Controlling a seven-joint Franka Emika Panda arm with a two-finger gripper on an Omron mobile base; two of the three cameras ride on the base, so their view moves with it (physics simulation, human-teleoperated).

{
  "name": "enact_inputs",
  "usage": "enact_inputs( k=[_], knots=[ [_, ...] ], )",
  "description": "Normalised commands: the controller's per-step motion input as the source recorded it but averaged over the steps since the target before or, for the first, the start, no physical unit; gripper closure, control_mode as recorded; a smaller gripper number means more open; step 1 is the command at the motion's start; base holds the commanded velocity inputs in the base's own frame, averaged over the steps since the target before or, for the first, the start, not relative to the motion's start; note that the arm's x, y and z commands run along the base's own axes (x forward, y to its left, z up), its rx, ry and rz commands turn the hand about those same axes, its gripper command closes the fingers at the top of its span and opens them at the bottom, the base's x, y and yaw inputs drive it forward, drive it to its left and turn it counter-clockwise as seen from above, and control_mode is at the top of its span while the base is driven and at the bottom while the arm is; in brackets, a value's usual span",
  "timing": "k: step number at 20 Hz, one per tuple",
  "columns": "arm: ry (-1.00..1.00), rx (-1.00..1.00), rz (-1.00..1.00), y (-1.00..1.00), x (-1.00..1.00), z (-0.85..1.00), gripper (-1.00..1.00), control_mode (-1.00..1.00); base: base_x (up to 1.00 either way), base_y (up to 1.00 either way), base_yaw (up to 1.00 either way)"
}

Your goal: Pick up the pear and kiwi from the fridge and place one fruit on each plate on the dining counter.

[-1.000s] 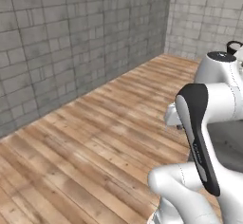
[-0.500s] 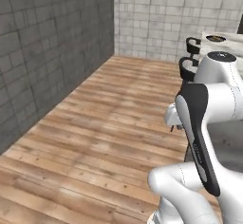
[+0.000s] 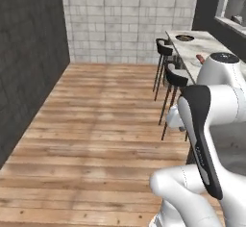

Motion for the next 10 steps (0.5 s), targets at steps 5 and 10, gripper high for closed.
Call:
enact_inputs(
  k=[5, 10],
  knots=[
    [0.0, 0.0, 0.0, 0.0, 0.0, 0.0, 1.0, 1.0, 1.0, 0.91, -0.51],
    [0.0, 0.0, 0.0, 0.0, 0.0, 0.0, 1.0, 1.0, 0.84, 0.88, -0.5]
  ],
)
